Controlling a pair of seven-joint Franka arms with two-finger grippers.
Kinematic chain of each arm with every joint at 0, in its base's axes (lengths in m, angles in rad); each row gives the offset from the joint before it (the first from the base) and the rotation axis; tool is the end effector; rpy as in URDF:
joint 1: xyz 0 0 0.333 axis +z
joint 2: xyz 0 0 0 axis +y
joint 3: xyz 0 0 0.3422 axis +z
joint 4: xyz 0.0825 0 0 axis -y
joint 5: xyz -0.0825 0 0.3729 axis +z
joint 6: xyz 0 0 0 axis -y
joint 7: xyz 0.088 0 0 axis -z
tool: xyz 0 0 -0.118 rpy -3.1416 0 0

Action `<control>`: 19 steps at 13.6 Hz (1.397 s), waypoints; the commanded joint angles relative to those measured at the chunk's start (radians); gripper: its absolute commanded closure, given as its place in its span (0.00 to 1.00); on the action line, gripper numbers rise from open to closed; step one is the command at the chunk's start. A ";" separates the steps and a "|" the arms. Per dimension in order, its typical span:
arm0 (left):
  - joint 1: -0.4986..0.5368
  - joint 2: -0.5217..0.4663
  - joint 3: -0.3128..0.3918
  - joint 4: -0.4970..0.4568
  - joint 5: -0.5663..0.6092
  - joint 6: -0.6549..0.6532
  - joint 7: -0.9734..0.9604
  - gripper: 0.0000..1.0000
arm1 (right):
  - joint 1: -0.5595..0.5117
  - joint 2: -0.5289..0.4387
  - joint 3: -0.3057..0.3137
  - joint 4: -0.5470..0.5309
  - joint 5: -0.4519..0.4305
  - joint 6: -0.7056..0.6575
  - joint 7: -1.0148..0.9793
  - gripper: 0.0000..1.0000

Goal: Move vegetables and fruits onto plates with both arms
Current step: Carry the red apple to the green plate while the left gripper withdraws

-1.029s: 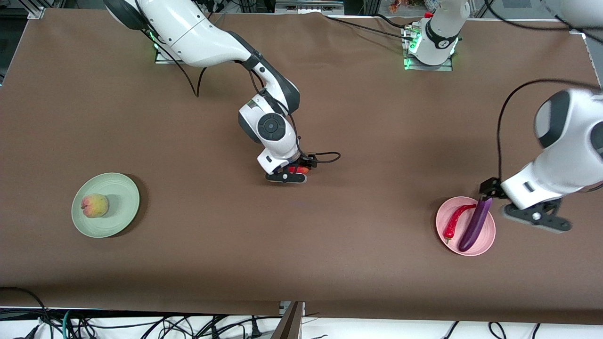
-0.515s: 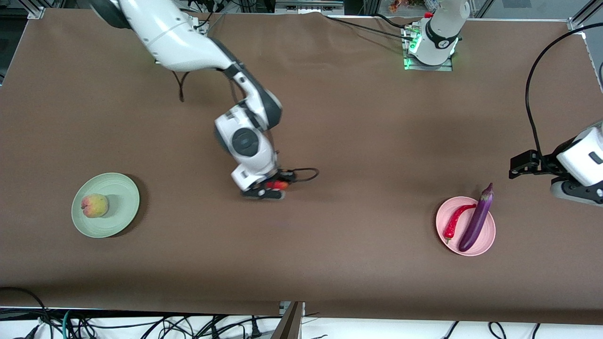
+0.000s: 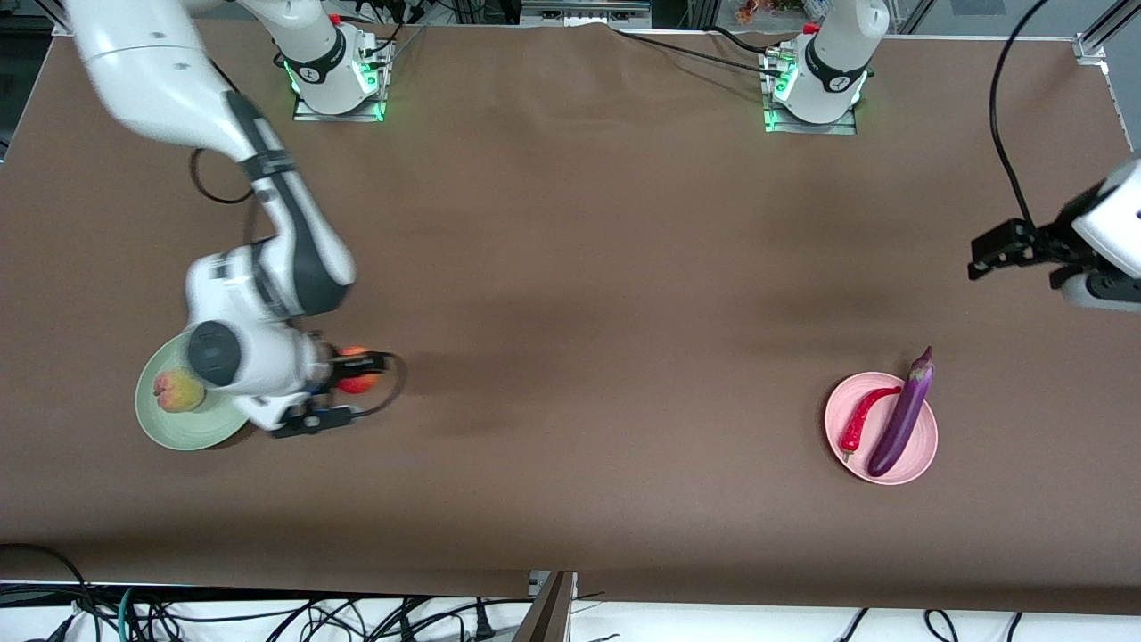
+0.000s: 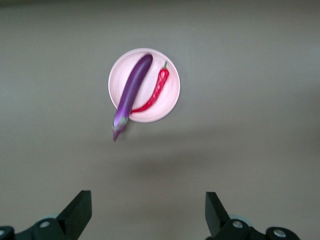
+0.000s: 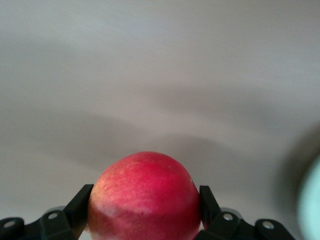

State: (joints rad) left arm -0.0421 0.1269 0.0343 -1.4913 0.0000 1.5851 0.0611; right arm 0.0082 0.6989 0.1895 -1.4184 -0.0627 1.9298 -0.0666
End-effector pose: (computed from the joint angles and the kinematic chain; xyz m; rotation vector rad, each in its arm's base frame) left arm 0.5855 -0.0059 0.6059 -3.1358 0.1084 0.0520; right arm 0.7013 0.1088 0.2924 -3.0468 -0.3963 0.2761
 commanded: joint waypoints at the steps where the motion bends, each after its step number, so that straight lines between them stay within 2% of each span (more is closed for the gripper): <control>1: -0.022 -0.143 0.022 -0.199 -0.008 0.073 -0.020 0.00 | -0.121 -0.018 0.012 -0.011 -0.014 -0.063 -0.207 0.70; 3: -0.009 -0.181 0.016 -0.268 -0.017 0.124 -0.020 0.00 | -0.187 -0.012 0.004 -0.011 -0.017 -0.058 -0.327 0.70; 7: -0.007 -0.168 0.010 -0.245 -0.018 0.087 -0.021 0.00 | -0.217 0.017 -0.045 -0.017 -0.104 -0.017 -0.397 0.70; 13: -0.005 -0.167 0.010 -0.244 -0.018 0.081 -0.021 0.00 | -0.246 0.079 -0.048 -0.020 -0.101 0.086 -0.424 0.68; 14: -0.005 -0.167 0.010 -0.244 -0.018 0.081 -0.021 0.00 | -0.247 0.080 -0.048 -0.019 -0.101 0.093 -0.426 0.54; 15: -0.005 -0.167 0.010 -0.244 -0.018 0.081 -0.018 0.00 | -0.248 0.079 -0.047 -0.019 -0.094 0.092 -0.421 0.01; 17: -0.005 -0.167 0.010 -0.244 -0.018 0.078 -0.018 0.00 | -0.244 0.057 -0.036 -0.008 -0.075 0.072 -0.418 0.00; 19: -0.007 -0.165 0.010 -0.244 -0.018 0.076 -0.021 0.00 | -0.238 -0.004 -0.019 -0.007 -0.017 0.020 -0.411 0.00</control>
State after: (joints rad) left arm -0.0450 -0.0196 0.0399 -1.7207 0.0000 1.6683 0.0446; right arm -0.2257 0.7678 0.1475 -1.4161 -0.1264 2.0076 -0.4760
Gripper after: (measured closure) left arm 0.000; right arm 0.000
